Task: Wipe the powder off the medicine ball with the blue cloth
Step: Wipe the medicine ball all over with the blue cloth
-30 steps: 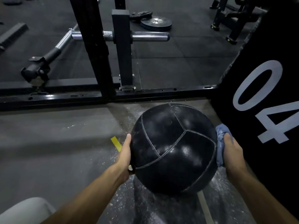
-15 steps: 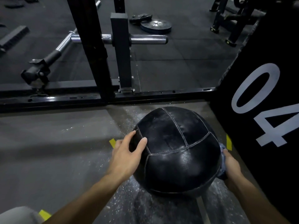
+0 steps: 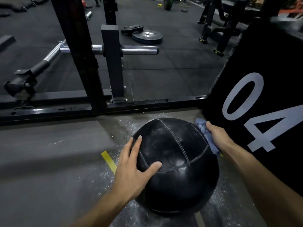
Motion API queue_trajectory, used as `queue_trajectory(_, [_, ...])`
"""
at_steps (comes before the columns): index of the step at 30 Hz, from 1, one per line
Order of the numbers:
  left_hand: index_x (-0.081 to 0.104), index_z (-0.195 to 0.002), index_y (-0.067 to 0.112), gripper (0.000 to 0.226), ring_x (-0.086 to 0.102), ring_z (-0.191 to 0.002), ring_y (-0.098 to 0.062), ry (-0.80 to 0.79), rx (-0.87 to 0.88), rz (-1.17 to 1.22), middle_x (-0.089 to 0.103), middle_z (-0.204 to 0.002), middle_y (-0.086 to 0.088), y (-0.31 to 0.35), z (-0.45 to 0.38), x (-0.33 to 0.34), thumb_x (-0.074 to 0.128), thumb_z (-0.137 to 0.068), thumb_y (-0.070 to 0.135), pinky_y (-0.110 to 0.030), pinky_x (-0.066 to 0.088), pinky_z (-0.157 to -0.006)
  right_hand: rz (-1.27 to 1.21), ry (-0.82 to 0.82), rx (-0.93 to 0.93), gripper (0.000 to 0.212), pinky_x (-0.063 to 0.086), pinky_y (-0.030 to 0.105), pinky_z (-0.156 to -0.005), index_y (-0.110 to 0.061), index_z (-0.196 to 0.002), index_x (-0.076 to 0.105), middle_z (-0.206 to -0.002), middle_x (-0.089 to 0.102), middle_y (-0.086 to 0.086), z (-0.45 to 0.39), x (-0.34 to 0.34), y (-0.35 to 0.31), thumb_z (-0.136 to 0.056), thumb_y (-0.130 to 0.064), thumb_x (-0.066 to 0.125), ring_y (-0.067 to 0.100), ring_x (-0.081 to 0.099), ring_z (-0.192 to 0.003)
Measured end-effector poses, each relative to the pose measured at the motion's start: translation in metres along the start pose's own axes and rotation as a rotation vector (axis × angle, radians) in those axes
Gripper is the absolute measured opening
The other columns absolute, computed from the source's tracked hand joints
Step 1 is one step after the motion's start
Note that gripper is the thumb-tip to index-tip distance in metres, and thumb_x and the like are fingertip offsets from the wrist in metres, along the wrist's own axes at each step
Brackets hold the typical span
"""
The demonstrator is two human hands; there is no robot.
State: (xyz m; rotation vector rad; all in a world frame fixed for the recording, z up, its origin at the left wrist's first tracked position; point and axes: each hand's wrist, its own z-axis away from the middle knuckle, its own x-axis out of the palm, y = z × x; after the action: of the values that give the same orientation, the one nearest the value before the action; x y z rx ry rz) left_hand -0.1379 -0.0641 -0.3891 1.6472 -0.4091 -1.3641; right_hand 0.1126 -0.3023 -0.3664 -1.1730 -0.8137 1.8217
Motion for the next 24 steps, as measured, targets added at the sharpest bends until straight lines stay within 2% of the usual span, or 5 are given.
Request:
queue_trajectory(6, [-0.009,-0.156,0.062,0.118,-0.002,-0.159,-0.01,0.027,0.018,-0.106,-0.01,-0.169,0.027,0.019,0.007,0.022,0.022,-0.054,0.112,-0.052,0.02,-0.128,0.538,-0.062,-0.572,0.032,0.042,0.039,-0.114,-0.026,-0.109,0.073,-0.128,0.068,-0.005,0.069,0.029,-0.045,-0.109,-0.038,0.043,0.021,0.058,-0.132])
queue_trajectory(10, [-0.012,-0.16,0.053,0.126,-0.002,-0.16,-0.014,0.006,0.044,-0.141,-0.008,-0.171,0.02,0.014,0.006,0.025,0.033,-0.057,0.109,-0.051,0.019,-0.128,0.85,-0.136,-0.992,0.053,0.016,0.043,-0.132,-0.031,-0.156,0.051,-0.168,0.037,-0.011,0.157,0.043,-0.019,-0.108,-0.045,0.036,0.017,0.023,-0.161])
queue_trajectory(14, [-0.012,-0.159,0.051,0.115,-0.014,-0.159,-0.01,-0.011,0.109,-0.138,-0.014,-0.171,0.021,0.012,0.014,0.028,0.046,-0.067,0.088,-0.047,0.009,-0.13,1.039,-0.122,-1.023,0.058,0.02,0.058,-0.129,-0.03,-0.162,0.042,-0.174,0.025,-0.006,0.181,0.054,-0.001,-0.106,-0.046,0.04,0.024,0.01,-0.164])
queue_trajectory(19, [0.011,-0.167,0.033,0.119,0.004,-0.161,-0.014,0.039,0.138,-0.158,0.007,-0.173,0.012,0.01,0.029,0.034,0.037,-0.072,0.099,-0.048,0.022,-0.127,1.176,-0.067,-1.046,0.053,0.034,0.061,-0.121,-0.028,-0.142,0.064,-0.153,0.056,0.003,0.156,0.085,-0.033,-0.099,-0.047,0.041,0.029,0.044,-0.149])
queue_trajectory(24, [-0.006,-0.161,0.053,0.125,-0.01,-0.159,-0.007,-0.001,0.108,-0.244,-0.015,-0.168,0.029,0.019,0.03,0.029,0.042,-0.059,0.107,-0.04,0.01,-0.13,1.031,-0.079,-0.587,0.043,0.049,0.05,-0.106,-0.027,-0.126,0.069,-0.139,0.064,0.008,0.093,0.067,-0.082,-0.105,-0.043,0.035,0.035,0.059,-0.128])
